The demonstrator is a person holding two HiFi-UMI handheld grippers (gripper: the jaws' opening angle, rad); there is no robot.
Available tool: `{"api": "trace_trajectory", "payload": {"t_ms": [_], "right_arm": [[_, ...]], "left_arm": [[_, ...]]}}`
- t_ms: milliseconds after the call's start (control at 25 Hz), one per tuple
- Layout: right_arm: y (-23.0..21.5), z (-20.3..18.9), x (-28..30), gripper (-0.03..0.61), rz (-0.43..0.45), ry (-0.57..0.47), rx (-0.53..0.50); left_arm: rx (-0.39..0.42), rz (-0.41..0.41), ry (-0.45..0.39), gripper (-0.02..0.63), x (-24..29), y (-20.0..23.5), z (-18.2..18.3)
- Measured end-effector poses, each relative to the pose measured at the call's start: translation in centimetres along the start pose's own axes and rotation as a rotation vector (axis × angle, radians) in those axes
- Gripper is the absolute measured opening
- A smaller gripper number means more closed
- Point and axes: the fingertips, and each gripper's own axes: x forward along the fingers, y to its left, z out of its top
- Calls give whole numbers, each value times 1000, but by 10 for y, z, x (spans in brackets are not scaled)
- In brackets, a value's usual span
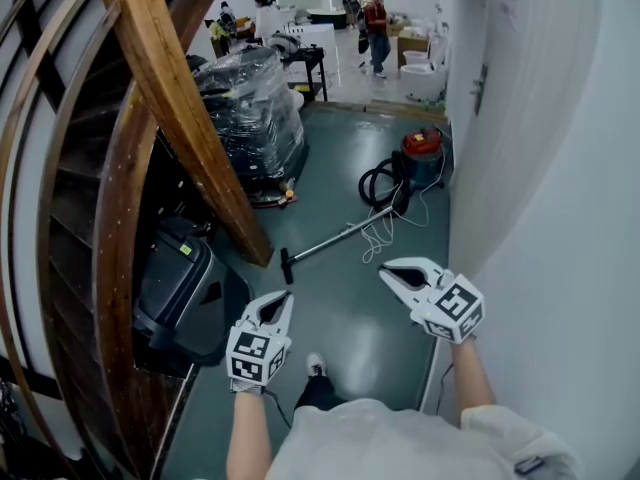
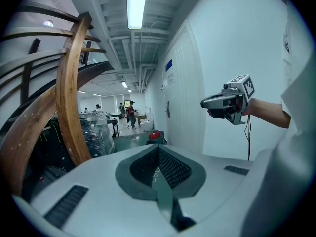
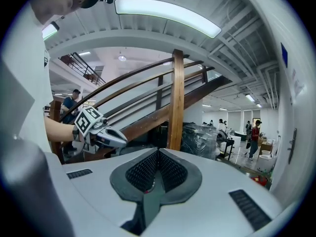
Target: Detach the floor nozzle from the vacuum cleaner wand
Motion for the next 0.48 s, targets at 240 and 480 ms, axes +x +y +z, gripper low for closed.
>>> {"api": "trace_trajectory", "payload": {"t_ms": [240, 480], "right_arm": [[-25, -13, 7, 29, -56, 49, -7], [-61, -25, 41, 29, -97, 95, -19]], "left_arm": [[3, -43, -3, -2, 32, 10, -1], [18, -73, -17, 0, 73, 48, 9]]}}
